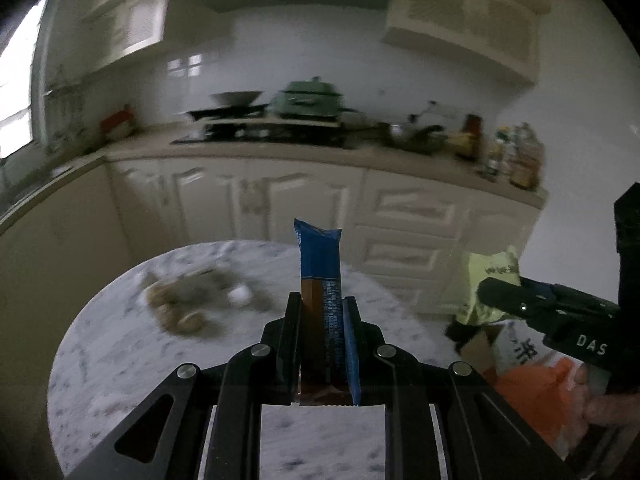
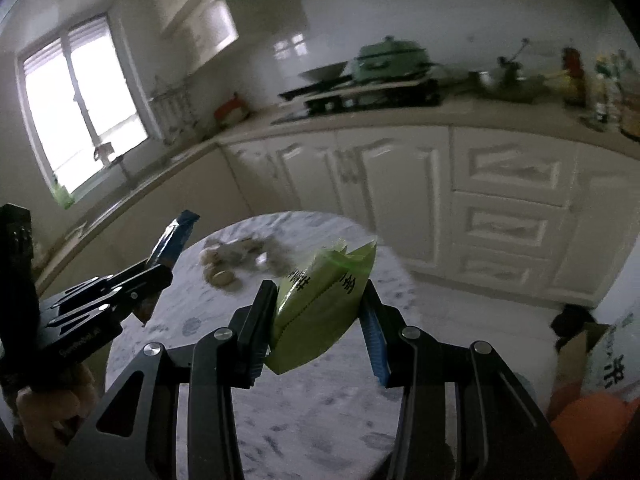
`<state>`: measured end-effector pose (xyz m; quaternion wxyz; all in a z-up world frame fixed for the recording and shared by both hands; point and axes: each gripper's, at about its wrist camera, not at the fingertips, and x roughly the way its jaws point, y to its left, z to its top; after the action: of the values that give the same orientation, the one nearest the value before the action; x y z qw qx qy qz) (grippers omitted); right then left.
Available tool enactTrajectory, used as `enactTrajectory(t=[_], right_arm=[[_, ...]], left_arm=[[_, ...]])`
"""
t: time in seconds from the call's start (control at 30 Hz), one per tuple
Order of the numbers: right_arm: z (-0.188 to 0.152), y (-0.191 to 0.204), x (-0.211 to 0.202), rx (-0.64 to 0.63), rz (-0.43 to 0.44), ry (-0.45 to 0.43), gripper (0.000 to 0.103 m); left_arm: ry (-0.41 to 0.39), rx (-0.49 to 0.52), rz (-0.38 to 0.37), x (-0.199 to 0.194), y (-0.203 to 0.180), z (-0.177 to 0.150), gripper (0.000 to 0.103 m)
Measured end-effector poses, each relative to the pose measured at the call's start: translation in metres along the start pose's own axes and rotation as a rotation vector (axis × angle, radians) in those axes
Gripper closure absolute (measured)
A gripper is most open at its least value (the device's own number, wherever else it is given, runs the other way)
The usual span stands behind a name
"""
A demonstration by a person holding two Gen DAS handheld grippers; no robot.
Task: Collect trash
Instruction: 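Carry the green bag and blue bar with both grippers toward the bin, then open both grippers over the bin to drop the green bag and blue bar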
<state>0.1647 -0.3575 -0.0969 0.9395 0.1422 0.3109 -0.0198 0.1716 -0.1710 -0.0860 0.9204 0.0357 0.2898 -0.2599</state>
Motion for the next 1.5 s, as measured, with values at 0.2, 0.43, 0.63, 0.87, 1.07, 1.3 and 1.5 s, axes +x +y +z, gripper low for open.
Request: enactTrajectory(t=[0.2, 0.43, 0.63, 0.87, 1.07, 1.3, 1.5], right_arm=[[0.001, -0.047, -0.038, 0.066, -0.068, -0.056, 0.061], [-0.006, -0.116, -0.077, 0.159, -0.186, -0.099, 0.061], [-0.025, -0.190, -0.097, 0.276, -0.306, -0.092, 0.061], [-0.056, -0.261, -0.082, 0.397, -0.371, -0.020, 0.061], [-0.086, -0.311, -0.045, 0.486, -0.376, 0.063, 0.061], [-0.111, -0.349, -0.008, 0.559, -0.367, 0.144, 0.061], [-0.122, -0.374, 0.013, 0.608, -0.374, 0.182, 0.057]], left_arm=[[-0.006, 0.073, -0.087, 0.013, -0.053, 0.011, 0.088], [0.006, 0.146, -0.203, 0.041, -0.107, 0.025, 0.088], [0.072, 0.185, -0.320, 0.101, -0.153, 0.027, 0.089], [0.232, 0.211, -0.403, 0.188, -0.201, 0.016, 0.089], [0.378, 0.241, -0.431, 0.271, -0.233, 0.011, 0.088], [0.512, 0.262, -0.443, 0.351, -0.270, 0.003, 0.088], [0.619, 0.295, -0.400, 0.416, -0.298, 0.008, 0.076]])
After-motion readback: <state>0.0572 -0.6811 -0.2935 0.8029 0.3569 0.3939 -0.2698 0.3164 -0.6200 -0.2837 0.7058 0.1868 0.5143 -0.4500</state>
